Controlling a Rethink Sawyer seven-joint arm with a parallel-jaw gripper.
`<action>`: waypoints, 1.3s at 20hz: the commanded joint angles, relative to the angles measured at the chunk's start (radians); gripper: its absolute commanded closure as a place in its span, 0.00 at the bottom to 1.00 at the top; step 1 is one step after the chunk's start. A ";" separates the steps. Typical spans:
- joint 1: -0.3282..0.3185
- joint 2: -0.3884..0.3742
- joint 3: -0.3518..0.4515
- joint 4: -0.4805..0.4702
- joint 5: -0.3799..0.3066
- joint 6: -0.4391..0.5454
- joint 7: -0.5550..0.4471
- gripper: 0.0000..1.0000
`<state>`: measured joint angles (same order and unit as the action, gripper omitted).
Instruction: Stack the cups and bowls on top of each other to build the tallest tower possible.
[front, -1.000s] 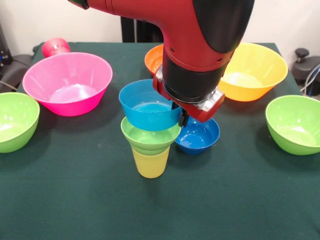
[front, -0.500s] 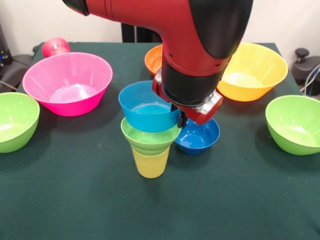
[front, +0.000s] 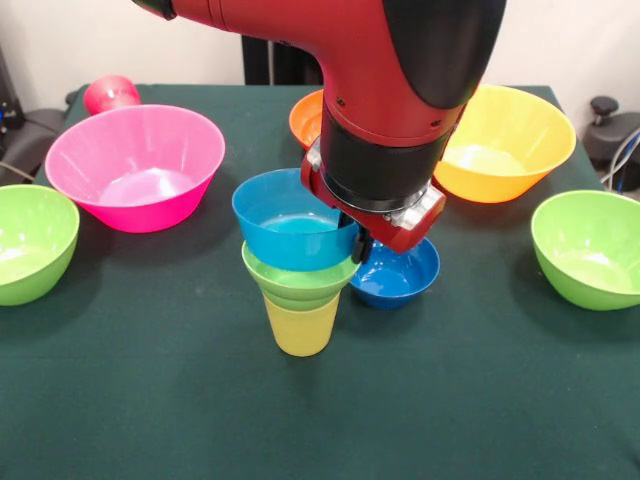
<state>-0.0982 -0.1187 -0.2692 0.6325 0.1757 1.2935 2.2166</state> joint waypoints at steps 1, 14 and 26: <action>0.015 0.007 0.043 0.084 -0.027 -0.075 0.120 1.00; 0.013 0.003 0.046 0.102 -0.021 -0.114 0.119 1.00; 0.010 -0.003 0.055 0.120 -0.009 -0.108 0.121 1.00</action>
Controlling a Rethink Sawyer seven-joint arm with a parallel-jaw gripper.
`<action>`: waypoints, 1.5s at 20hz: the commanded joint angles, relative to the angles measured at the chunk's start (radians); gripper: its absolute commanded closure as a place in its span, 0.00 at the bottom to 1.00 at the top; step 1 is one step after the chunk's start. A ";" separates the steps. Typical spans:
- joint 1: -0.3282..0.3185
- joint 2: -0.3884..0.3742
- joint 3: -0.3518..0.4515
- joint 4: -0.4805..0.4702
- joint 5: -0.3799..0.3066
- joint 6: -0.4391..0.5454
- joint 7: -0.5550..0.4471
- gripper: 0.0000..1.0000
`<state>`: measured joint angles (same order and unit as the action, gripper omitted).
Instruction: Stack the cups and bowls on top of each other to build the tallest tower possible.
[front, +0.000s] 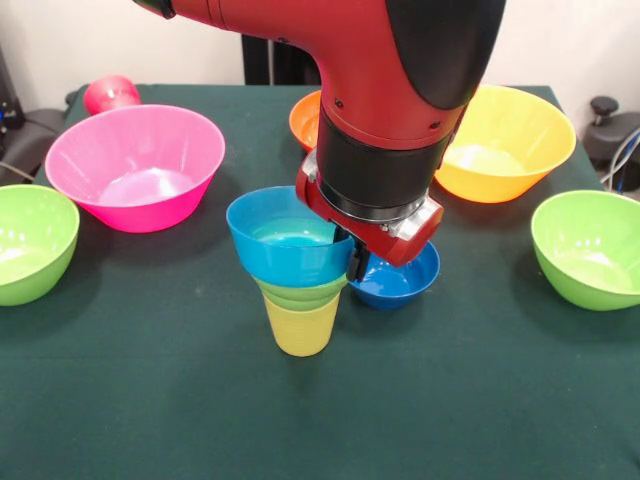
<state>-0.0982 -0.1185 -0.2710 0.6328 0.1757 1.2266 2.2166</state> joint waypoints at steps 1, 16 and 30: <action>0.010 -0.004 0.058 0.123 -0.007 -0.041 0.122 1.00; 0.023 -0.053 0.076 0.252 0.006 -0.113 0.125 1.00; 0.015 -0.025 0.073 0.195 0.008 -0.113 0.126 1.00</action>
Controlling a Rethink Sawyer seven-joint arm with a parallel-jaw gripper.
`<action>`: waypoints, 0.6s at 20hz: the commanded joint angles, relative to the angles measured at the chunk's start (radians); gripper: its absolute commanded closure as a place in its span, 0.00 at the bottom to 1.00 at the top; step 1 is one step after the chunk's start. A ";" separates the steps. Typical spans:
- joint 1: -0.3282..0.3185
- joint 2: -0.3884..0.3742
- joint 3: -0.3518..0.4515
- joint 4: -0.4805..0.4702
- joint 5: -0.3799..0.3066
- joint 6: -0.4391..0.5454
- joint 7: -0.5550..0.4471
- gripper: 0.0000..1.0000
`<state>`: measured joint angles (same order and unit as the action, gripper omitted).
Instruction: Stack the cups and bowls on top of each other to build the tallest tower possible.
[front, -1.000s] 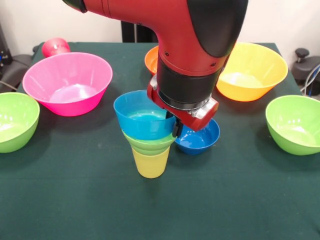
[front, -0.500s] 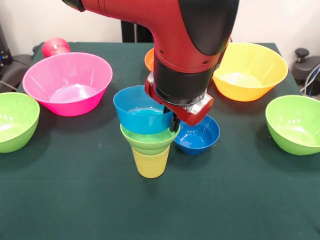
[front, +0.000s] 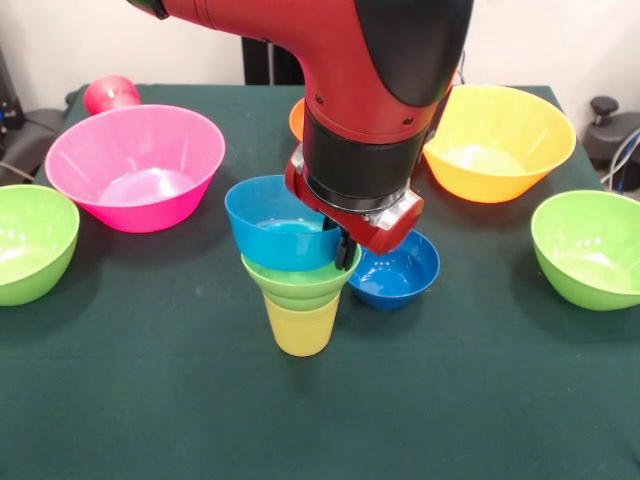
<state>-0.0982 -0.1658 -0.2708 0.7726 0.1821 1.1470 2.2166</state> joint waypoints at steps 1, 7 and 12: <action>0.014 0.024 0.074 0.053 0.004 -0.033 0.125 1.00; 0.008 0.037 0.078 0.034 0.011 -0.030 0.128 1.00; 0.006 0.031 0.083 0.047 0.017 -0.037 0.132 1.00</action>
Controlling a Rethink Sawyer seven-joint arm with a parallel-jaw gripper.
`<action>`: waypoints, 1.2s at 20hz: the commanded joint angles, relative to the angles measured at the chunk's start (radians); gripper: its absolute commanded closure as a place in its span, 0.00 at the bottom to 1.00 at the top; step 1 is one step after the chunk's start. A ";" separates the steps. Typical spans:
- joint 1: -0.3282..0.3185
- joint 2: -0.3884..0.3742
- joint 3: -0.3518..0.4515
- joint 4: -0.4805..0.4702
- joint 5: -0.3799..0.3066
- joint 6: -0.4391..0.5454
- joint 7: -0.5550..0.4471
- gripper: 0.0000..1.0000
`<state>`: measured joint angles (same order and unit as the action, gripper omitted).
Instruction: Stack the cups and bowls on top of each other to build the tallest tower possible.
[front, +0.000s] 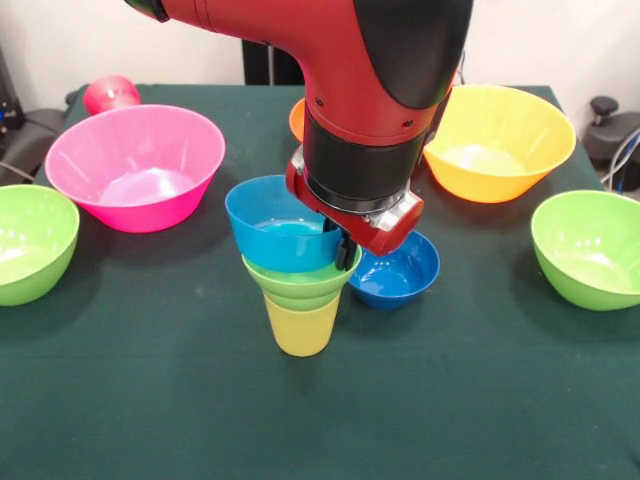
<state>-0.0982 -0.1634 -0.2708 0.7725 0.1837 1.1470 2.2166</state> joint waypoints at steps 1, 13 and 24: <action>0.005 0.028 0.084 0.049 0.016 -0.038 0.131 1.00; -0.001 0.024 0.093 0.057 0.024 -0.032 0.120 0.00; 0.002 0.022 0.092 0.059 0.034 -0.027 0.117 0.00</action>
<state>-0.0990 -0.1634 -0.2708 0.7725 0.2027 1.1470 2.2168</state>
